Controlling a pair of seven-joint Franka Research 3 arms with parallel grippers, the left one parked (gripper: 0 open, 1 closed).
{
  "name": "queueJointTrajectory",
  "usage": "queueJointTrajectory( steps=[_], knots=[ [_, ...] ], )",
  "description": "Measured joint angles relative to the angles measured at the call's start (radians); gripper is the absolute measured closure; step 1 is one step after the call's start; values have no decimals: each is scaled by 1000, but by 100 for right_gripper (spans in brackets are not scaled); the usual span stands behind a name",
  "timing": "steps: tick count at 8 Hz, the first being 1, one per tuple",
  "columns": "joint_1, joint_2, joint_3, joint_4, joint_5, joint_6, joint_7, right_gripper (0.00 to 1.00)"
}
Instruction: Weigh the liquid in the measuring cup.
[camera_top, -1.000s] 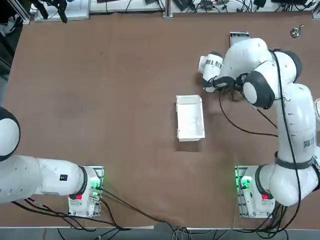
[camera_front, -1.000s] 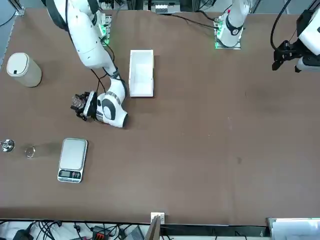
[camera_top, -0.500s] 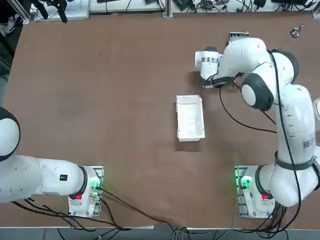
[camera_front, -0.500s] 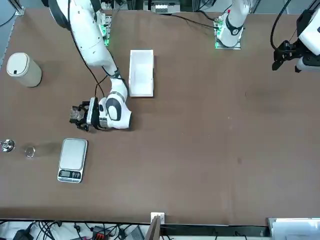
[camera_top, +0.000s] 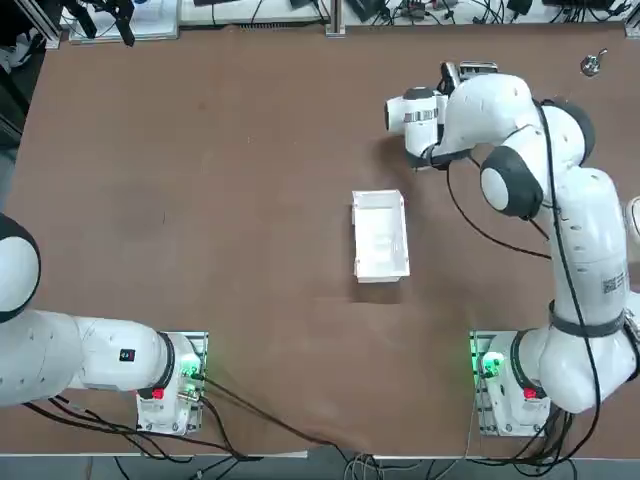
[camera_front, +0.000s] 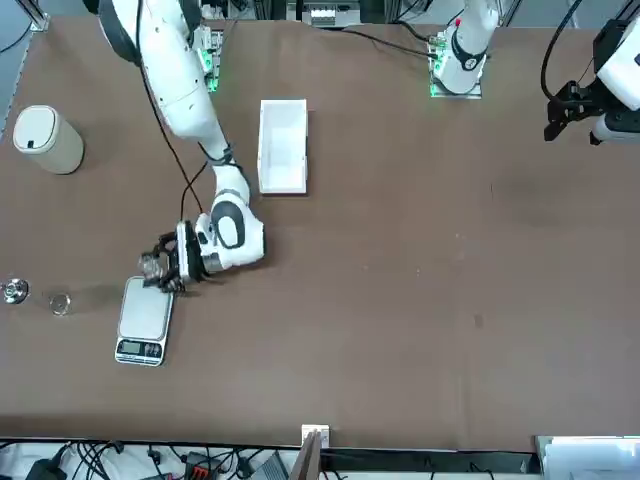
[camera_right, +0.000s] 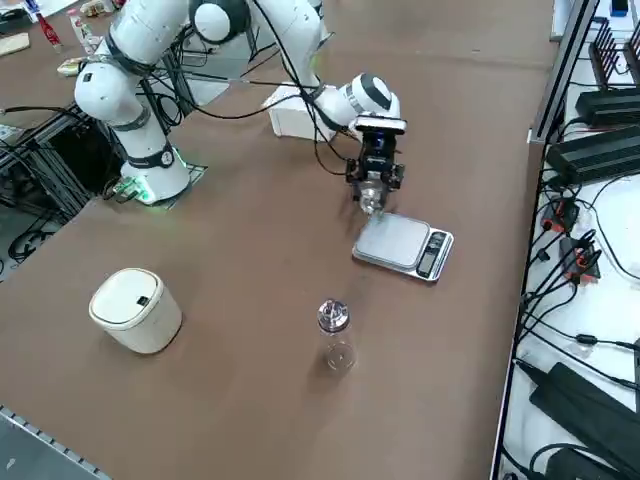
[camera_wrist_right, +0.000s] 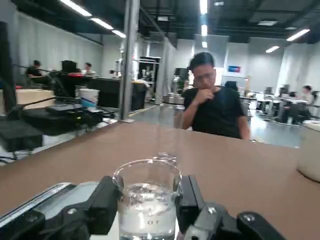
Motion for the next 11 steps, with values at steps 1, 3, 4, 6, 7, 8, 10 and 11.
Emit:
queueJointTrajectory(
  steps=[1, 3, 4, 6, 7, 8, 10, 11],
  knots=[
    [-17, 21, -4, 30, -32, 46, -15, 38],
    [-56, 35, -6, 52, -96, 97, -25, 38],
    [-75, 38, -6, 56, -109, 120, -30, 38],
    [-92, 47, -7, 57, -115, 159, -32, 38],
    [-98, 55, -7, 57, -123, 165, -32, 38],
    [-103, 59, -7, 57, -137, 166, -32, 37],
    [-107, 60, -7, 57, -139, 168, -33, 25],
    [-106, 60, -5, 57, -139, 168, -34, 6]
  ],
)
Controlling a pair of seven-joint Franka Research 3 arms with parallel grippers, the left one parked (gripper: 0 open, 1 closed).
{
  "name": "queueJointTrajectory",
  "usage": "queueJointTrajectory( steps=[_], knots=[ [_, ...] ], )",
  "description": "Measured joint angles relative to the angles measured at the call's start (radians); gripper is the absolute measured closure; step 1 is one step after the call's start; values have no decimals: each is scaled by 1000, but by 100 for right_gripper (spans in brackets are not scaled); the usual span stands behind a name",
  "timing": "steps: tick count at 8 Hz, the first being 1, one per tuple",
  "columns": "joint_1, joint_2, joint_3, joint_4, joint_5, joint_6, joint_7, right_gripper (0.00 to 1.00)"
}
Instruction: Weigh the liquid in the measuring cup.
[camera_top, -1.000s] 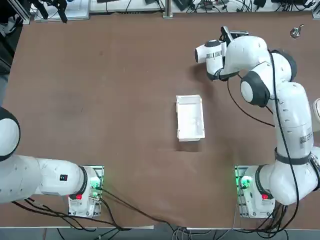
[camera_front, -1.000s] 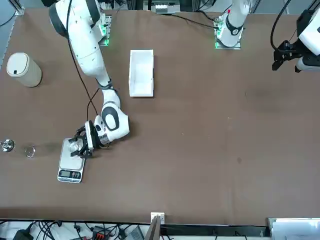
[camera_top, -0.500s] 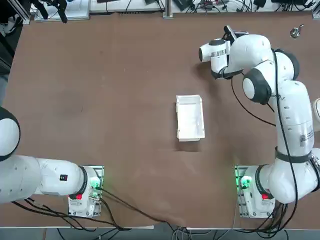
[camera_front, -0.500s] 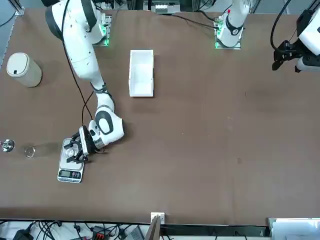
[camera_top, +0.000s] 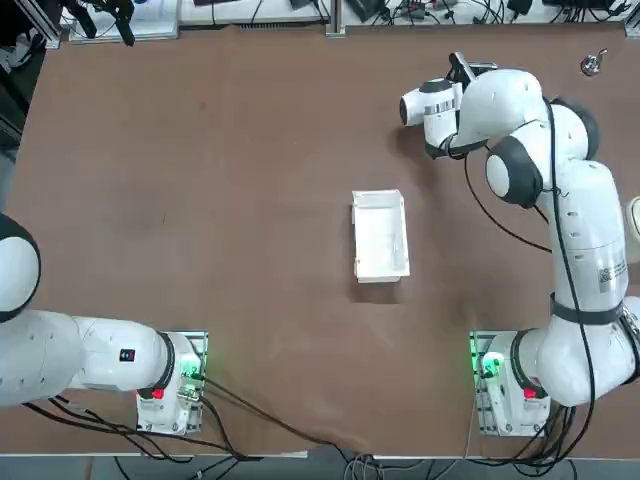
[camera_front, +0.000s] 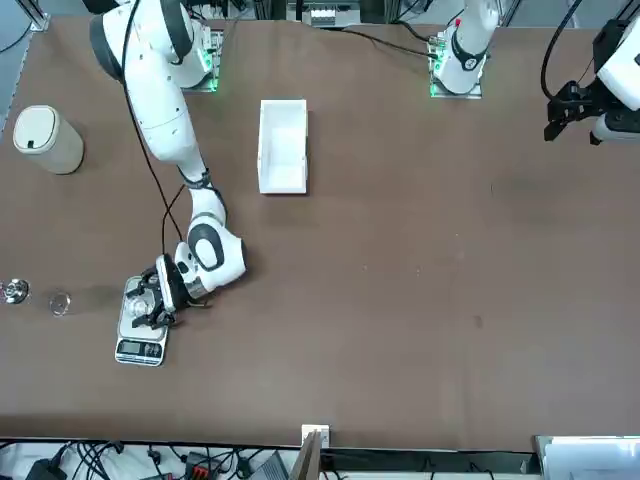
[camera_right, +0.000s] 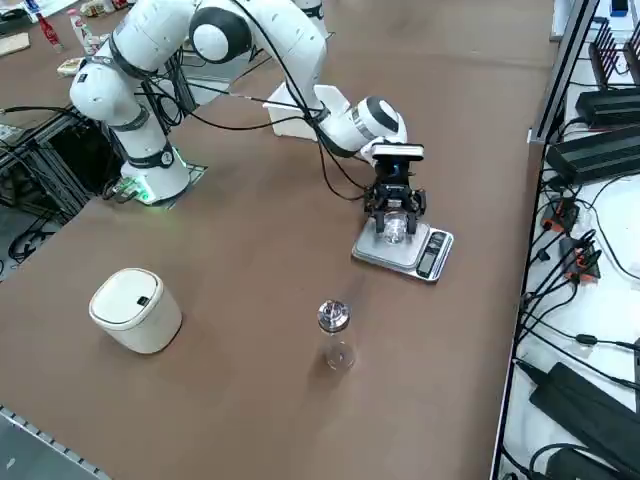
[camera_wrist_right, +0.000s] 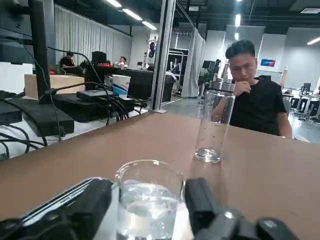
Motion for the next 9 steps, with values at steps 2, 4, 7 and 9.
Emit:
queueJointTrajectory(
  steps=[2, 4, 7, 9],
  knots=[
    [9, -1, 10, 8, 49, 0, -17, 0],
    [50, -23, 17, 29, 193, -1, -104, 0],
    [111, -156, 18, 62, 482, -10, -395, 0],
    [110, -315, 14, 72, 650, -40, -699, 0]
  ],
)
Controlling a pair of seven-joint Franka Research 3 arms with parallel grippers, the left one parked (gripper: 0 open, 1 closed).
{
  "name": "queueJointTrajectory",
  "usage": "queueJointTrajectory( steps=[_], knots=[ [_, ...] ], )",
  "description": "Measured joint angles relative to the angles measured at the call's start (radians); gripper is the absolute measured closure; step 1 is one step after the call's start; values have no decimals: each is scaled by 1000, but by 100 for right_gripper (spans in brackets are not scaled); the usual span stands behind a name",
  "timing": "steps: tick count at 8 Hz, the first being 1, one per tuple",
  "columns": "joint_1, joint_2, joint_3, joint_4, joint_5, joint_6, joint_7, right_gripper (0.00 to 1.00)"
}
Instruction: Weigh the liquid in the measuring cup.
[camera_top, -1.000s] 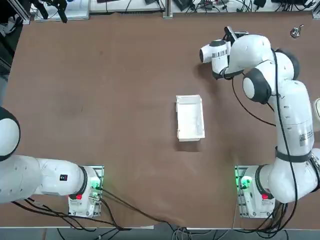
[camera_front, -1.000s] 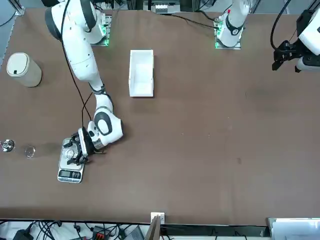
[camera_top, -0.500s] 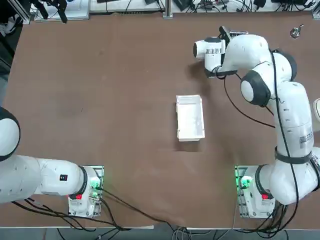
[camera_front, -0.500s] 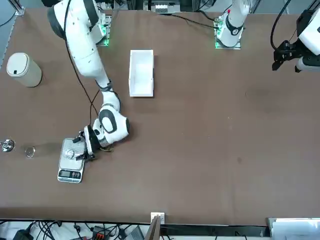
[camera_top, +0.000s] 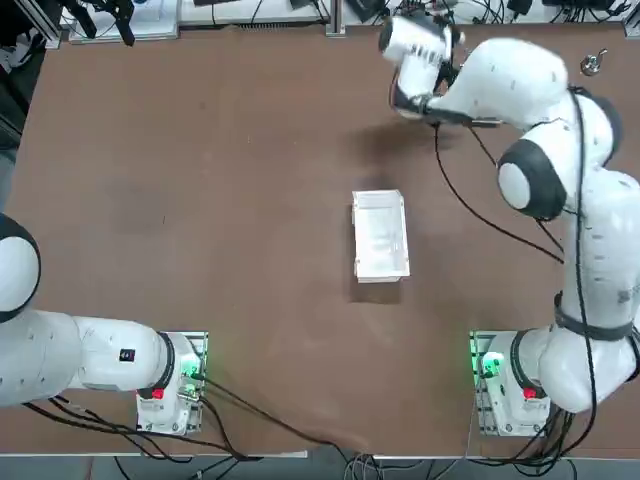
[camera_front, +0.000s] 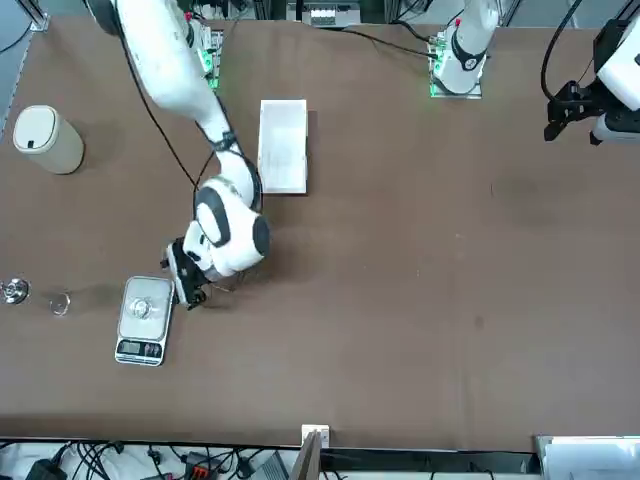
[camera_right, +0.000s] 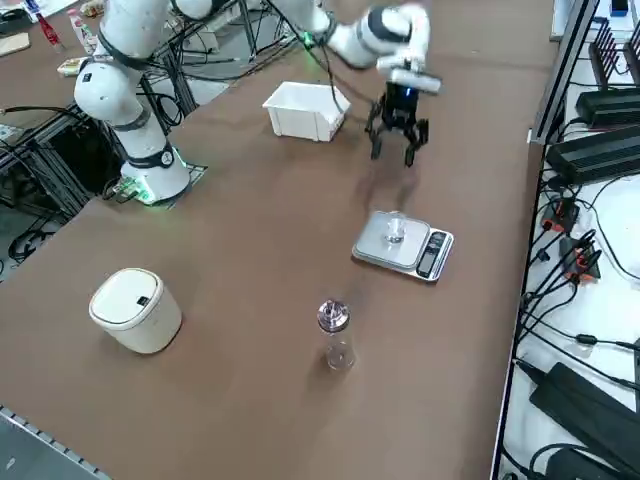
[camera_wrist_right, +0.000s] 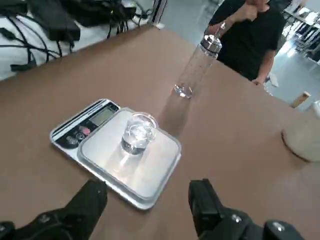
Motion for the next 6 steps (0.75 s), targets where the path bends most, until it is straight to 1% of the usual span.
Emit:
queueJointTrajectory(
  steps=[2, 3, 4, 6],
  knots=[
    [-18, -149, -13, 1, 128, -39, -309, 0],
    [-40, -215, -17, 1, 206, -49, -445, 0],
    [-79, -286, -18, 0, 284, -56, -600, 0],
    [-169, -413, -20, -9, 407, -104, -945, 0]
  ],
)
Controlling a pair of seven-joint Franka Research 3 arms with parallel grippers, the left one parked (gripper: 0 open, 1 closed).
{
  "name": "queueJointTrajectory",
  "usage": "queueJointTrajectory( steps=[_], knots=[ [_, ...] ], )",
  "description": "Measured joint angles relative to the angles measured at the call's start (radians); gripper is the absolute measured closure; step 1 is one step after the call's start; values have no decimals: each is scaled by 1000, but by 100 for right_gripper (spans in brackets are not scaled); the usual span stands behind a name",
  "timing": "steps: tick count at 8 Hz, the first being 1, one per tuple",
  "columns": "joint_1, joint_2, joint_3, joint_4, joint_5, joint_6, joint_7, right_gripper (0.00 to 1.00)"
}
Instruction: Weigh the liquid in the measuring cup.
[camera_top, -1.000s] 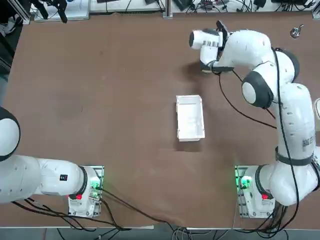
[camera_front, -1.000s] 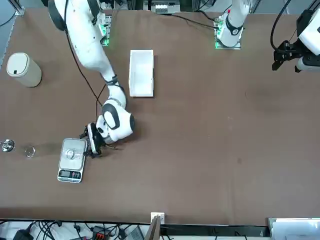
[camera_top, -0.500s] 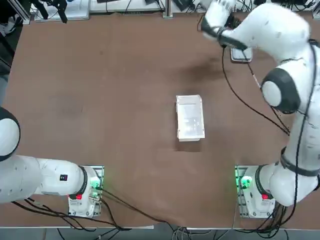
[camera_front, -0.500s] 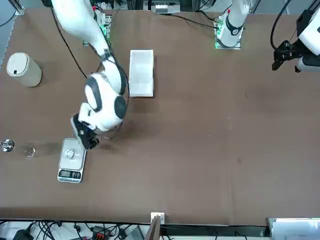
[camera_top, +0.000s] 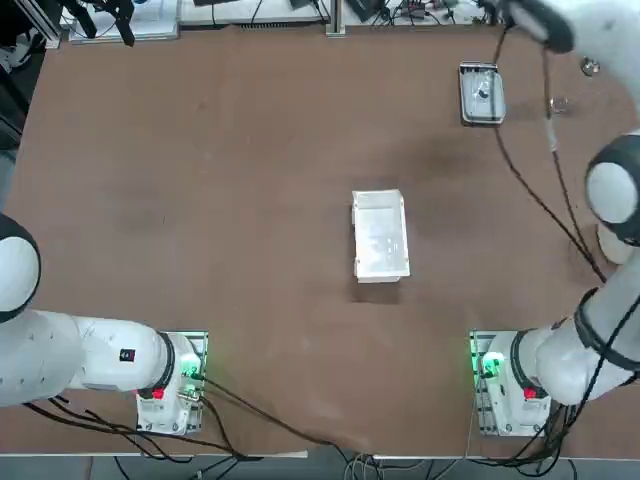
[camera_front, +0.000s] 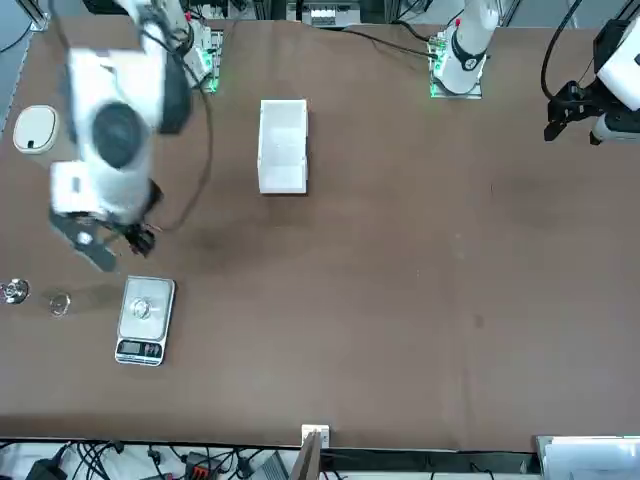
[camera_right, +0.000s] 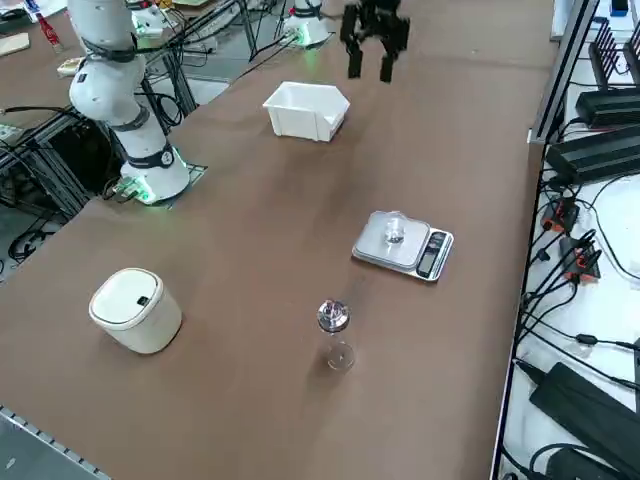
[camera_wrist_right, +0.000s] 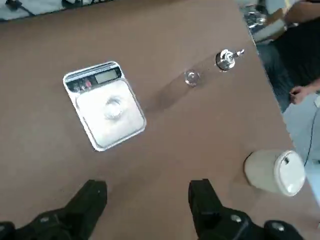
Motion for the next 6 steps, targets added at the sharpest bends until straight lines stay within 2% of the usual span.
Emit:
queueJointTrajectory(
  steps=[4, 6],
  knots=[
    [-221, -167, -3, -77, 278, -31, -575, 0],
    [-309, -246, -3, -153, 376, -34, -736, 0]
  ],
)
